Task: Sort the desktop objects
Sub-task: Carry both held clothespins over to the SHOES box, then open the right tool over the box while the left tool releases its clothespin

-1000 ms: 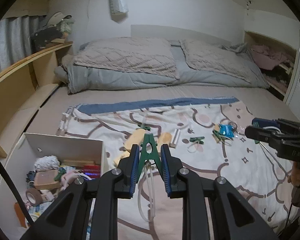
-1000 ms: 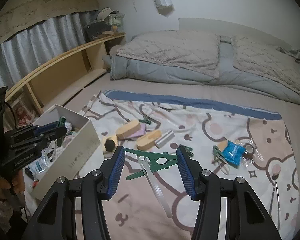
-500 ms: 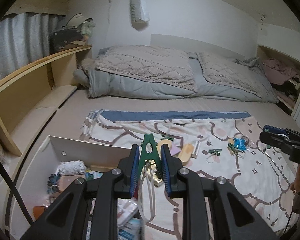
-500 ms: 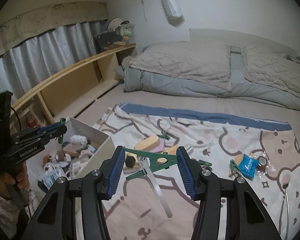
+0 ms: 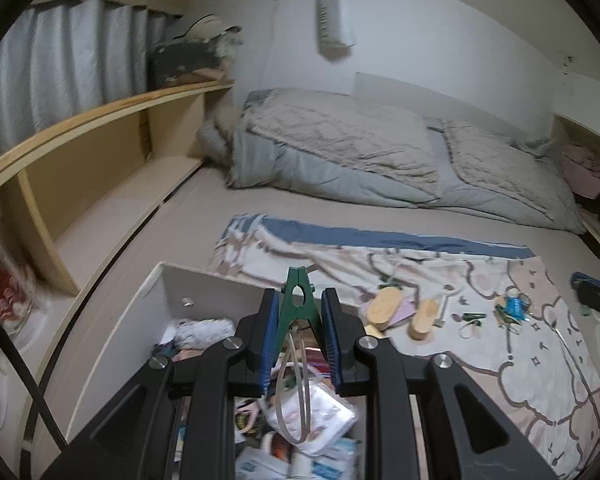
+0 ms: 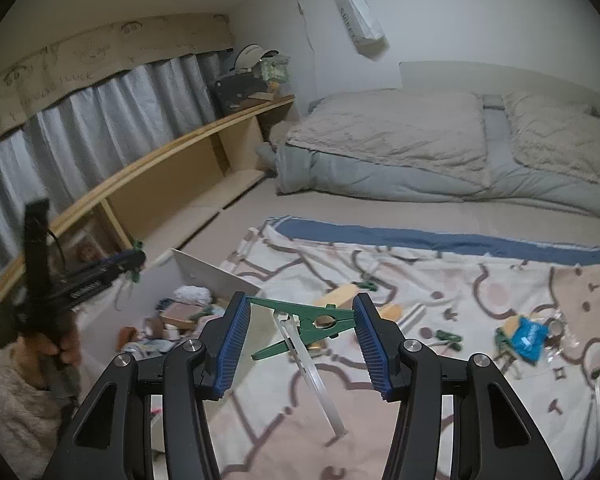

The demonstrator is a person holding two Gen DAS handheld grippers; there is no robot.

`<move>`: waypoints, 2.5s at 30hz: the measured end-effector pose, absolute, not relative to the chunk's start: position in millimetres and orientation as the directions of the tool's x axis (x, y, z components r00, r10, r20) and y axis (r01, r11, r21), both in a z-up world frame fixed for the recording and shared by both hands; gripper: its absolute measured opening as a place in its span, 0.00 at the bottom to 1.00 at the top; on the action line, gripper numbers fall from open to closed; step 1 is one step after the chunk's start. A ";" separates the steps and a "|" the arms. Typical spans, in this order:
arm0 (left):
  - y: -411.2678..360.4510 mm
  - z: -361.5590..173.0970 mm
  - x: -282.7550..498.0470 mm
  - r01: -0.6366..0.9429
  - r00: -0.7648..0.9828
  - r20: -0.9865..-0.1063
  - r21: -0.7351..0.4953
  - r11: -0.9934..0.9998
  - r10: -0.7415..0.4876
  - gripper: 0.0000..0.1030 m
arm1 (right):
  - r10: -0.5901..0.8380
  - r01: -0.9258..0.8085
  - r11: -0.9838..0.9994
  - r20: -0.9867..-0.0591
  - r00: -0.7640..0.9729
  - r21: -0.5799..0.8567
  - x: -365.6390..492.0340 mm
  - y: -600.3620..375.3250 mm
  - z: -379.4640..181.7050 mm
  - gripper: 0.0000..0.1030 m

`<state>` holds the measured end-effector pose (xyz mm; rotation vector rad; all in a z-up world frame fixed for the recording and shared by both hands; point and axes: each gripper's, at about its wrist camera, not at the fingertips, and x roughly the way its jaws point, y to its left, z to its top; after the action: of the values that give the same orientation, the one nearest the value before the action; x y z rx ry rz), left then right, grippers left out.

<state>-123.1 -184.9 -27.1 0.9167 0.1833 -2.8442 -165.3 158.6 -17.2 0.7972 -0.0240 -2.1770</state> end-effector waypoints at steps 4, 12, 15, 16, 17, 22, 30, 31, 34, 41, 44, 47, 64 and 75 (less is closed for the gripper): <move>-201.1 -37.2 -124.4 0.210 -0.782 -0.611 -0.077 -0.975 -0.120 0.21 | -0.716 0.706 -0.653 -0.528 -0.457 0.274 -158.9 149.3 -14.3 0.52; -226.8 -75.7 -132.7 0.215 -0.697 -0.711 -0.084 -0.973 -0.093 0.21 | -0.728 0.737 -0.620 -0.547 -0.414 0.268 -146.4 130.2 -17.9 0.52; -232.5 -91.9 -135.8 0.224 -0.661 -0.746 -0.093 -0.970 -0.081 0.21 | -0.727 0.741 -0.613 -0.563 -0.393 0.274 -144.3 123.0 -22.0 0.52; -234.8 -98.1 -137.0 0.228 -0.649 -0.757 -0.103 -0.968 -0.073 0.21 | -0.727 0.743 -0.609 -0.568 -0.385 0.276 -143.1 120.2 -23.8 0.52; -237.3 -104.8 -138.6 0.235 -0.636 -0.769 -0.114 -0.965 -0.064 0.21 | -0.727 0.745 -0.607 -0.571 -0.381 0.276 -141.9 117.6 -25.0 0.52; -239.4 -122.2 -145.6 0.237 -0.588 -0.808 -0.149 -0.960 -0.019 0.21 | -0.728 0.764 -0.586 -0.589 -0.351 0.270 -134.1 102.9 -30.6 0.52; -240.6 -129.3 -148.9 0.237 -0.550 -0.835 -0.175 -0.956 0.016 0.22 | -0.742 0.794 -0.545 -0.597 -0.305 0.271 -122.1 73.9 -35.6 0.52; -242.2 -130.2 -149.2 0.235 -0.546 -0.837 -0.182 -0.955 0.024 0.22 | -0.742 0.798 -0.540 -0.599 -0.301 0.267 -120.6 70.3 -36.4 0.52; -243.3 -133.6 -148.1 0.233 -0.535 -0.844 -0.190 -0.954 0.037 0.22 | -0.742 0.811 -0.523 -0.608 -0.283 0.261 -118.0 57.6 -39.7 0.52; -242.0 -125.9 -144.1 0.226 -0.567 -0.824 -0.180 -0.957 0.021 0.57 | -0.721 0.826 -0.515 -0.638 -0.272 0.229 -117.4 31.6 -52.4 0.52; -237.3 -119.9 -141.3 0.208 -0.581 -0.814 -0.123 -0.970 -0.021 0.59 | -0.712 0.820 -0.520 -0.651 -0.263 0.237 -121.4 20.9 -61.4 0.52; -235.5 -112.7 -137.7 0.201 -0.601 -0.797 -0.072 -0.977 -0.065 0.65 | -0.708 0.817 -0.522 -0.658 -0.254 0.245 -125.0 9.2 -68.7 0.52; -271.9 -72.2 -111.6 0.352 -0.691 -0.685 -0.039 -0.935 -0.231 0.85 | -0.669 0.788 -0.560 -0.700 -0.250 0.254 -156.3 -74.9 -109.8 0.52; -261.5 -70.7 -109.4 0.386 -0.668 -0.653 0.107 -0.916 -0.358 0.94 | -0.628 0.741 -0.620 -0.729 -0.272 0.258 -176.2 -97.9 -124.3 0.52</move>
<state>-109.4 -261.5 -70.7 0.9849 0.0561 -2.5471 -176.2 -97.9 -124.3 1.0545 0.1662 -1.9818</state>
